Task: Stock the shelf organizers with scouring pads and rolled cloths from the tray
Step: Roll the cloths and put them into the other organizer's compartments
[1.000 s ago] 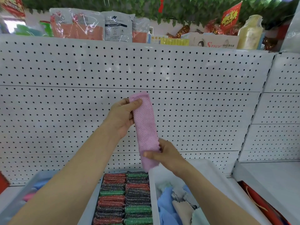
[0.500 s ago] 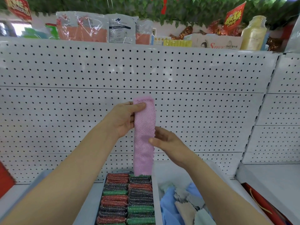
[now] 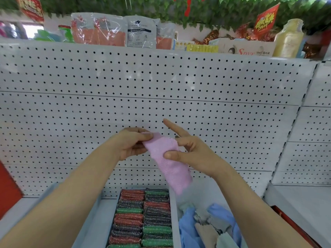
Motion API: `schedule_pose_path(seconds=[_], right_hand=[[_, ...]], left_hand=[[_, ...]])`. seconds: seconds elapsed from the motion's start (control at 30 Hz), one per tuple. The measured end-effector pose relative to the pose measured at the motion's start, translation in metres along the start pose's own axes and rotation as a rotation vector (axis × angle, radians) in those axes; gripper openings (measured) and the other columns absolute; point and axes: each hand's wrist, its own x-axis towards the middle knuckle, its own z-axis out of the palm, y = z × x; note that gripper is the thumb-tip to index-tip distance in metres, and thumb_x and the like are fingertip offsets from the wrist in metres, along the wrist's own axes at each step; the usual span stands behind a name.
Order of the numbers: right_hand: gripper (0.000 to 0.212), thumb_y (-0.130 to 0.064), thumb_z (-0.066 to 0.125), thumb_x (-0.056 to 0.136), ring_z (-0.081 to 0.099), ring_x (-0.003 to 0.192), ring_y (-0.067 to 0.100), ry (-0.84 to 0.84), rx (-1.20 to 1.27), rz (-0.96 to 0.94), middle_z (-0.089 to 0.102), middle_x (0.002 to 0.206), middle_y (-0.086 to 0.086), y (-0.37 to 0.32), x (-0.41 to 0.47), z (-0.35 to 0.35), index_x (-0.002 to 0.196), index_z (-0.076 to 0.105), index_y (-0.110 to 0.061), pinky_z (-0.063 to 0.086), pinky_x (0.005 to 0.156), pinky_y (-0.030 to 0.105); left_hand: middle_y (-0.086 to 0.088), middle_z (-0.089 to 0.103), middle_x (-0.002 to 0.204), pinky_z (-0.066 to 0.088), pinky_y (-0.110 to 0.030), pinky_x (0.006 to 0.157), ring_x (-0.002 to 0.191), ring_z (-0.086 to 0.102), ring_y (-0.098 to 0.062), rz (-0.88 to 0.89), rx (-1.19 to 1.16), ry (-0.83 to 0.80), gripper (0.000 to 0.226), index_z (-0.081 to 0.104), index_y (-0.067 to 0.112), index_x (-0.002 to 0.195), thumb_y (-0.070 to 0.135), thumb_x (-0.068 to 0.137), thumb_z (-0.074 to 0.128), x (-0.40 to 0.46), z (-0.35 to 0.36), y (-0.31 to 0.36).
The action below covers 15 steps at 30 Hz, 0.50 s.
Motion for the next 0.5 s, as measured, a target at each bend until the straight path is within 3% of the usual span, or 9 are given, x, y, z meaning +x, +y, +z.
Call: schedule_pose_path(seconds=[0.07, 0.13, 0.2, 0.27, 0.37, 0.43, 0.5], right_hand=[[0.024, -0.015, 0.074, 0.084, 0.048, 0.134, 0.008, 0.002, 0.114, 0.003, 0.05, 0.146, -0.013, -0.007, 0.001, -0.001, 0.108, 0.075, -0.01, 0.046, 0.102, 0.038], [0.024, -0.015, 0.074, 0.084, 0.066, 0.111, 0.025, 0.069, 0.186, 0.015, 0.068, 0.126, 0.001, -0.011, 0.006, 0.0, 0.107, 0.074, -0.009, 0.055, 0.086, 0.045], [0.019, -0.016, 0.075, 0.085, 0.067, 0.088, 0.034, 0.196, 0.216, 0.022, 0.073, 0.103, 0.013, -0.011, 0.012, 0.002, 0.099, 0.074, -0.005, 0.05, 0.075, 0.052], [0.012, -0.015, 0.075, 0.085, 0.065, 0.079, 0.029, 0.314, 0.266, 0.054, 0.073, 0.09, 0.014, -0.011, 0.017, 0.001, 0.091, 0.075, -0.004, 0.047, 0.068, 0.047], [0.015, -0.015, 0.076, 0.083, 0.068, 0.082, 0.027, 0.408, 0.33, 0.114, 0.074, 0.093, 0.016, -0.01, 0.022, -0.001, 0.093, 0.076, -0.004, 0.055, 0.071, 0.04], [0.019, -0.016, 0.077, 0.082, 0.068, 0.084, 0.026, 0.432, 0.355, 0.151, 0.074, 0.097, 0.018, -0.009, 0.022, 0.0, 0.096, 0.076, -0.003, 0.057, 0.077, 0.042], [0.022, -0.014, 0.077, 0.082, 0.068, 0.085, 0.028, 0.444, 0.395, 0.183, 0.073, 0.099, 0.02, -0.008, 0.023, 0.002, 0.099, 0.075, 0.0, 0.058, 0.08, 0.044]], left_hand=[[-0.007, 0.067, 0.079, 0.055, -0.021, 0.05, 0.057, 0.062, -0.013, -0.056, -0.003, -0.095, 0.014, 0.069, 0.012, 0.103, 0.007, 0.092, 0.063, -0.004, 0.006, -0.004], [-0.007, 0.061, 0.071, 0.05, -0.018, 0.042, 0.048, 0.055, -0.011, -0.121, -0.071, -0.184, 0.018, 0.067, 0.011, 0.095, 0.001, 0.096, 0.053, -0.009, 0.011, -0.007], [-0.006, 0.057, 0.067, 0.049, -0.017, 0.04, 0.045, 0.052, -0.01, -0.16, -0.119, -0.275, 0.016, 0.062, 0.01, 0.087, 0.002, 0.096, 0.05, -0.015, 0.016, -0.01], [-0.007, 0.062, 0.073, 0.055, -0.021, 0.049, 0.056, 0.059, -0.013, -0.141, -0.075, -0.325, 0.011, 0.065, 0.011, 0.095, 0.02, 0.093, 0.06, -0.018, 0.019, -0.012], [-0.006, 0.071, 0.1, 0.058, -0.038, 0.085, 0.094, 0.068, -0.022, 0.027, -0.018, -0.3, 0.054, 0.068, 0.015, 0.111, 0.059, 0.079, 0.061, -0.018, 0.021, -0.015], [-0.003, 0.071, 0.111, 0.054, -0.041, 0.094, 0.106, 0.067, -0.02, 0.176, -0.061, -0.321, 0.059, 0.067, 0.015, 0.115, 0.06, 0.078, 0.059, -0.023, 0.027, -0.015], [-0.005, 0.073, 0.112, 0.056, -0.035, 0.09, 0.106, 0.069, -0.02, 0.284, -0.042, -0.286, 0.053, 0.064, 0.009, 0.118, 0.047, 0.08, 0.064, -0.028, 0.034, -0.016]])
